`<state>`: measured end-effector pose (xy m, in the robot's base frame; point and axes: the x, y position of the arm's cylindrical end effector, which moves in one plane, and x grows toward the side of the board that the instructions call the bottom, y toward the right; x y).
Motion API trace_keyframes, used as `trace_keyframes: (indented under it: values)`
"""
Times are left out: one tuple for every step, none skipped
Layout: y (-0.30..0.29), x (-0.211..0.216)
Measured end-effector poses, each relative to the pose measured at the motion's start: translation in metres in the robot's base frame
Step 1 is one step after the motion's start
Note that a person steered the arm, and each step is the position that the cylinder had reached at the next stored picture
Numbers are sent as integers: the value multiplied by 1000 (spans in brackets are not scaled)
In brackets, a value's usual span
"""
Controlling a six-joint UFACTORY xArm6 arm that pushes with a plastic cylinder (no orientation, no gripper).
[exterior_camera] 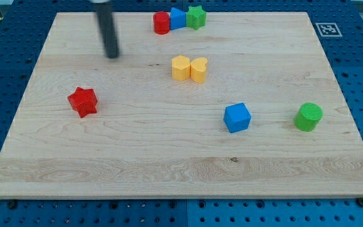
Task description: Slide the red star to the bottom left side of the hexagon
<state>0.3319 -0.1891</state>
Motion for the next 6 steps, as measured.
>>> trace_keyframes:
  values:
    - [-53,11]
    - [-62,85]
    - [-54,146]
    - [-11,152]
    - [26,80]
    - [28,39]
